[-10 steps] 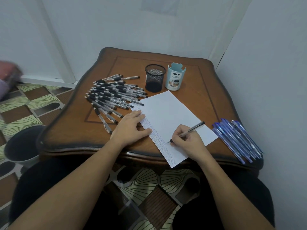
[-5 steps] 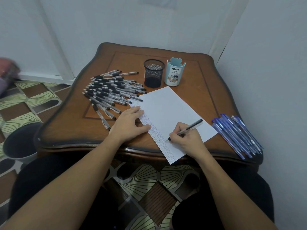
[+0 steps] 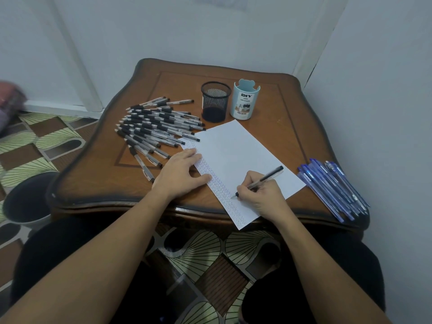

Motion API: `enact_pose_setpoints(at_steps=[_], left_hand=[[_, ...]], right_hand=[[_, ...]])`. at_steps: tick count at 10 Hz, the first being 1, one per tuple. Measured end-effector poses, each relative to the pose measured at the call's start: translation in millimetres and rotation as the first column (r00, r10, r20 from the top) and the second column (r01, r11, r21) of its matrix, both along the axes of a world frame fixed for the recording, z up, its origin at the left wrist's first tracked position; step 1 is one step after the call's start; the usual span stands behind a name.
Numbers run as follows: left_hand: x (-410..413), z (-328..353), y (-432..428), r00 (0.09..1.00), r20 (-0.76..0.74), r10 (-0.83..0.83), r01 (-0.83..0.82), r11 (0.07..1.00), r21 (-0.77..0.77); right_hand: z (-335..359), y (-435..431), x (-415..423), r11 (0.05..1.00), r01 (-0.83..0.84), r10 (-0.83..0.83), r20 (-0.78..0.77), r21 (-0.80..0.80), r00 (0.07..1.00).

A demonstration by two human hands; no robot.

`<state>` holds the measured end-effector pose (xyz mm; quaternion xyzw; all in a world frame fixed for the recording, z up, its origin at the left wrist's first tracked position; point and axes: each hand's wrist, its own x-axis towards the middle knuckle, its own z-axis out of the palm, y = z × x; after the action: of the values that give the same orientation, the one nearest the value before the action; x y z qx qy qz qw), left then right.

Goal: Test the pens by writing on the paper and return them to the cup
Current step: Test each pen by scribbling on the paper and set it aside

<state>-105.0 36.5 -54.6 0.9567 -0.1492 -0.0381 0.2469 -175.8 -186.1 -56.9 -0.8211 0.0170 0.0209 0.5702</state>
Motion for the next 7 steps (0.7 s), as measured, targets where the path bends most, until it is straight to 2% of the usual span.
enact_pose_setpoints(at_steps=[1, 7], left_hand=[[0.2, -0.5, 0.3, 1.000, -0.002, 0.002, -0.002, 1.000, -0.006], [0.0, 1.5, -0.2, 1.000, -0.001, -0.002, 0.002, 1.000, 0.003]], right_hand=[[-0.6, -1.8, -0.5, 0.999, 0.039, -0.040, 0.024, 0.019, 0.999], [-2.0, -2.7, -0.7, 1.000, 0.014, -0.014, 0.014, -0.022, 1.000]])
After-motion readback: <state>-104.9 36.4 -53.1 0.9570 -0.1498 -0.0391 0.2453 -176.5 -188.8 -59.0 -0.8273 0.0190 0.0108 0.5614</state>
